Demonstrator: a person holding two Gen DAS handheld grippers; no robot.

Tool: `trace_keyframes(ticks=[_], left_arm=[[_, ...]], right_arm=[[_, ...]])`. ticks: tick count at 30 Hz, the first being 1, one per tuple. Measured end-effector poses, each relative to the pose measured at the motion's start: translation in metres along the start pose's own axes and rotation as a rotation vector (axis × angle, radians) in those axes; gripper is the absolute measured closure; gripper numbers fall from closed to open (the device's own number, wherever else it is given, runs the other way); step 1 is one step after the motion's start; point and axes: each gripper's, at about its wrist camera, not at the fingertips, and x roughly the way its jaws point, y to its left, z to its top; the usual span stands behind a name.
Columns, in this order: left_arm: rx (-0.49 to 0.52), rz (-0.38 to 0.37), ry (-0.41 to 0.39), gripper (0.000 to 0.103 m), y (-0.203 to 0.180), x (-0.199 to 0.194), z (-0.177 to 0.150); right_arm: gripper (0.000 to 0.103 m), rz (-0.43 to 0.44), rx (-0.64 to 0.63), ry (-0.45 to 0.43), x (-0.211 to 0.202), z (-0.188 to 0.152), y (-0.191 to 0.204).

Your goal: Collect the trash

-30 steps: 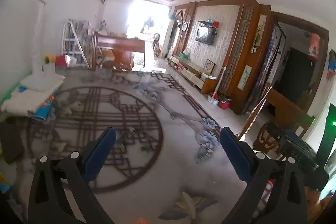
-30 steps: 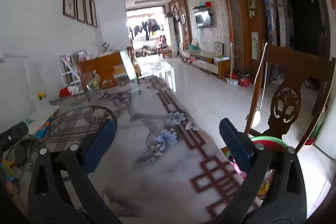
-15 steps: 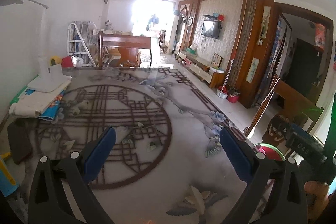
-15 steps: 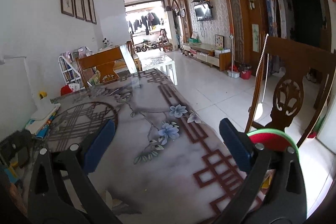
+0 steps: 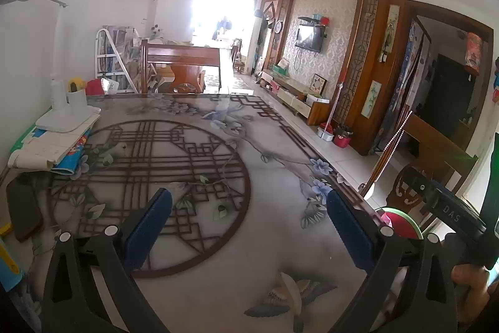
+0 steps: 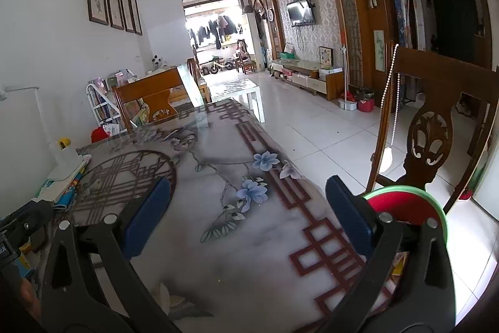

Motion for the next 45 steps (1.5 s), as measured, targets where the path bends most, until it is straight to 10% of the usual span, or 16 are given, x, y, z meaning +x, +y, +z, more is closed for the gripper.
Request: trace_keyframes(ticks=[36,45], left_arm=[[-0.029,-0.018,0.025,0.008,0.007,0.003,-0.010],[0.024,0.086,0.006,0.008,0.005,0.008,-0.007]], right_arm=[[0.005,0.017,-0.023,0.065,0.009,-0.006,0.007],[0.005,0.051,-0.214,0.383,0.111,-0.027,0.047]])
